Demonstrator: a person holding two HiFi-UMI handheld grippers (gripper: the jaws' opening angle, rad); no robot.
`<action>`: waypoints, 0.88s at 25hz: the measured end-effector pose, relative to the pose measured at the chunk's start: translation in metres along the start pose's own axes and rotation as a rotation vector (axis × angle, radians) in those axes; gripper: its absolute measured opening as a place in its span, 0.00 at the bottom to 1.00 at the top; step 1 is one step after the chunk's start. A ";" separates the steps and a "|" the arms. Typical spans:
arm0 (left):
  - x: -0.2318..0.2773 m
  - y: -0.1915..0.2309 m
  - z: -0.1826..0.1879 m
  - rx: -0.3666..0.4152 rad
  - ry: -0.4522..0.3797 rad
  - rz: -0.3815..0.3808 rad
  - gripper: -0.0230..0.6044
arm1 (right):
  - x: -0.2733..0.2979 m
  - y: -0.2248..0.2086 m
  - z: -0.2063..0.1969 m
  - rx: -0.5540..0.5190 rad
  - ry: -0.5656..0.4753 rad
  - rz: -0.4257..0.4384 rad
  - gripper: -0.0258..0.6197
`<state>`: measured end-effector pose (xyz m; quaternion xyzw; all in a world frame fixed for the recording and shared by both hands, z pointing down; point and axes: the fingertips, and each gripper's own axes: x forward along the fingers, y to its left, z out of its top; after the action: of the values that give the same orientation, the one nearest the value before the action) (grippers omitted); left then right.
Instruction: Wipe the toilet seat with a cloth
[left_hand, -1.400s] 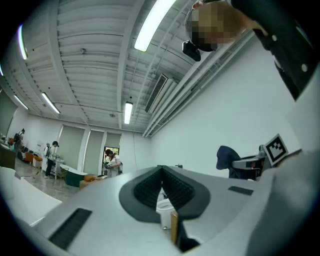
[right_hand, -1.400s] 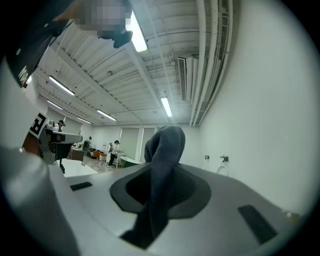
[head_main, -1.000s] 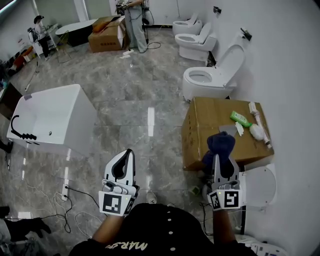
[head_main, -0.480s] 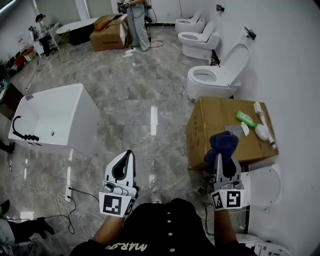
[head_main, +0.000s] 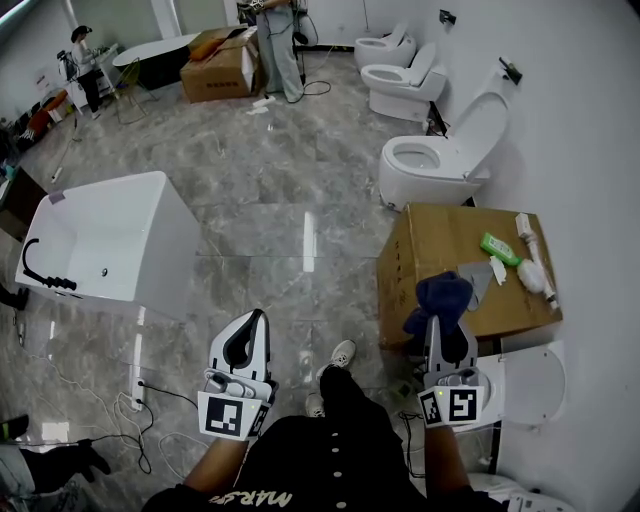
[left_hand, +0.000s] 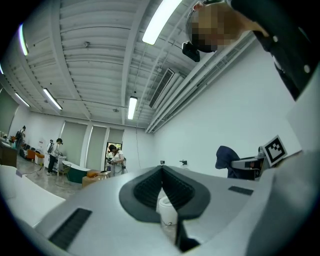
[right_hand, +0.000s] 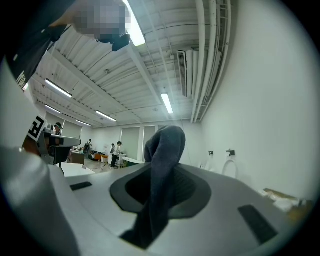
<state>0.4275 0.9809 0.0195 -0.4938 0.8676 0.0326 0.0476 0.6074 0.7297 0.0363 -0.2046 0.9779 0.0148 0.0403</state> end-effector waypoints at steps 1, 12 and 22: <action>0.007 0.002 -0.002 -0.002 0.002 0.000 0.05 | 0.008 -0.001 -0.001 -0.004 -0.002 0.001 0.15; 0.122 0.042 -0.010 0.005 -0.008 0.001 0.05 | 0.129 -0.040 -0.006 -0.008 -0.022 -0.005 0.15; 0.221 0.059 -0.006 0.009 -0.037 -0.007 0.05 | 0.222 -0.078 -0.009 -0.004 -0.026 0.000 0.15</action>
<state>0.2639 0.8216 0.0008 -0.4959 0.8651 0.0374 0.0658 0.4352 0.5695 0.0257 -0.2044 0.9773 0.0195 0.0525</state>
